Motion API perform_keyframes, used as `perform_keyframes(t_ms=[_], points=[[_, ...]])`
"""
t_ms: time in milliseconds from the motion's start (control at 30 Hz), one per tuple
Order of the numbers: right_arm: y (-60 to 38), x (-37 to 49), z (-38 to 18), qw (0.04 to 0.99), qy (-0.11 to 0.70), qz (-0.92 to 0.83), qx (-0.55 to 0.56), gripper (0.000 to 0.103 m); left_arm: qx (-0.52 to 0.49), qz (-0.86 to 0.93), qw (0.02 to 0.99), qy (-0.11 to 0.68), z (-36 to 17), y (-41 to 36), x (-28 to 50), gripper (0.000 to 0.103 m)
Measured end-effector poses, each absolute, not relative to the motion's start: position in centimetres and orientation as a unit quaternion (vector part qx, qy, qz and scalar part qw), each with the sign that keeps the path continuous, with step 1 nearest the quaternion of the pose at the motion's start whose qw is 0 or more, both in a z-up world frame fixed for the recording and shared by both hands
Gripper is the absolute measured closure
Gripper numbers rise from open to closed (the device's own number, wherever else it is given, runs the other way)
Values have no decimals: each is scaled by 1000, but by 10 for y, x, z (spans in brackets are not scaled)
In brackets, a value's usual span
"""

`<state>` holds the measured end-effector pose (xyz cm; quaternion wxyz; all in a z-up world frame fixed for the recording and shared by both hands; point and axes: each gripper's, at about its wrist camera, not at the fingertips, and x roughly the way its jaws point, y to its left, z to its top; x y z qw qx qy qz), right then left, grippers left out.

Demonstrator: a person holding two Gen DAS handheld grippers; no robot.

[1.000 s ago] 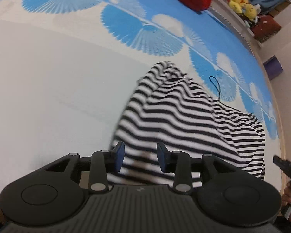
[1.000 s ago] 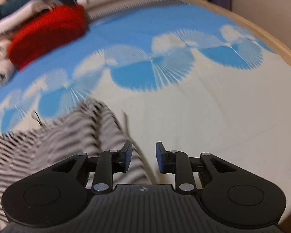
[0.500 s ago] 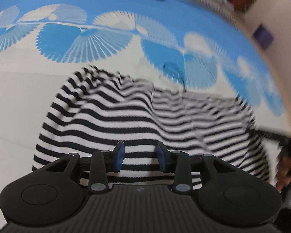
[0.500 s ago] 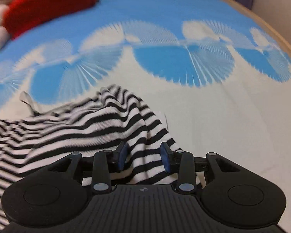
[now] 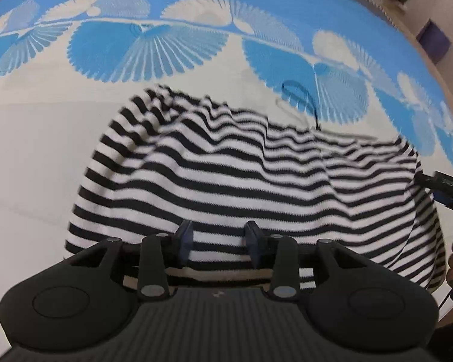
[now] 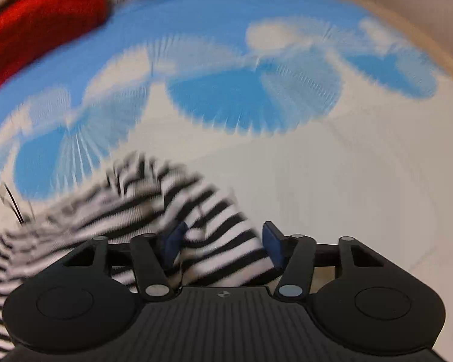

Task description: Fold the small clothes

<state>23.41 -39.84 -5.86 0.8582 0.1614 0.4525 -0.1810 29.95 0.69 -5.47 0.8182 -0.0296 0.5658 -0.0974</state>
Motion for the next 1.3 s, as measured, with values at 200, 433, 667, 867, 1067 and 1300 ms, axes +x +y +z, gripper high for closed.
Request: perform_keyframes(t_ms=[200, 433, 667, 867, 1067, 1300], points=[[-385, 195, 6, 907, 356, -193, 118, 48, -37, -70, 838, 540, -32, 26, 284, 43], [-366, 128, 37, 933, 309, -172, 70, 47, 10, -65, 863, 501, -13, 32, 256, 39], [-378, 93, 46, 928, 320, -171, 90, 47, 64, -39, 895, 440, 12, 24, 228, 34], [-397, 73, 52, 922, 317, -185, 126, 46, 209, -35, 912, 351, 28, -11, 178, 23], [-409, 56, 52, 923, 312, -167, 150, 46, 194, -60, 916, 346, 12, -39, 117, 21], [-413, 44, 55, 932, 304, -148, 130, 46, 165, -41, 922, 349, -22, -36, 86, 21]])
